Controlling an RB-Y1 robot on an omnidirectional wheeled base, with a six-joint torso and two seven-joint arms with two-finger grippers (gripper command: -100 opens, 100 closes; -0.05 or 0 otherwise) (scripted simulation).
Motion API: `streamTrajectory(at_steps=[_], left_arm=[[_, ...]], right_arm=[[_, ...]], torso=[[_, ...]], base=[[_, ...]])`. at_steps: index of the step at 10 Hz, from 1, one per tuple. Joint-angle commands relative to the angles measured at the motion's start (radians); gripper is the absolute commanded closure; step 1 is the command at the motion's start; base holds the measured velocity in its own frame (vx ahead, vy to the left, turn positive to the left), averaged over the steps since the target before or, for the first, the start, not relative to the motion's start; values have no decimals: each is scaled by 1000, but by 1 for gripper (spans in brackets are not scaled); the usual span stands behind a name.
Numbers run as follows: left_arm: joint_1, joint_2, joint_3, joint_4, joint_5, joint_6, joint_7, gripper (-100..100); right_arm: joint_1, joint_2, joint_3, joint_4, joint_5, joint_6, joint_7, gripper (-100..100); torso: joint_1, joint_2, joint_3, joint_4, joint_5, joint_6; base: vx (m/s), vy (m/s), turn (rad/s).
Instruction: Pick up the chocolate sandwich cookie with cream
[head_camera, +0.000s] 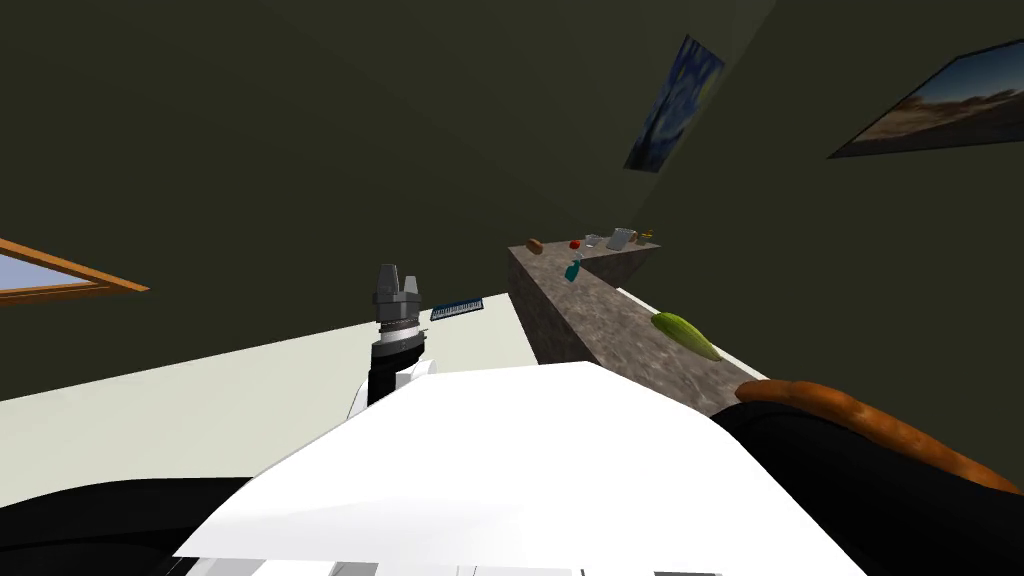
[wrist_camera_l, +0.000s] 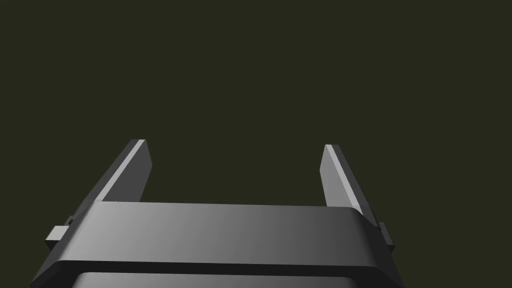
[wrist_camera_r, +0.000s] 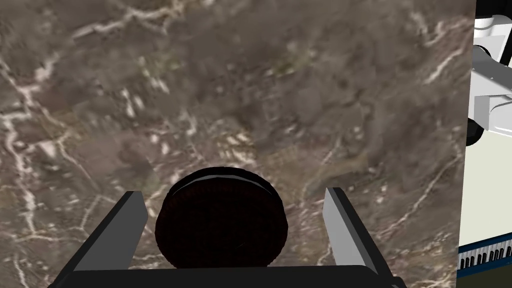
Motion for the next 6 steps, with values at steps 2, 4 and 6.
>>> streamTrajectory(at_steps=[2, 4, 6], left_arm=[[0, 0, 0, 0, 0, 0, 0, 0], [0, 0, 0, 0, 0, 0, 0, 0], [0, 0, 0, 0, 0, 0, 0, 0]], right_arm=[[-9, 52, 79, 65, -82, -22, 42, -100], [-9, 52, 81, 65, -114, -22, 42, -100], [-6, 88, 140, 112, -183, -41, 80, -100]], torso=[[0, 2, 1, 0, 0, -1], [-1, -1, 0, 0, 0, 1], [-1, -1, -1, 0, 0, -1]], base=[[-89, 22, 335], [-18, 4, 21], [-60, 23, 329]])
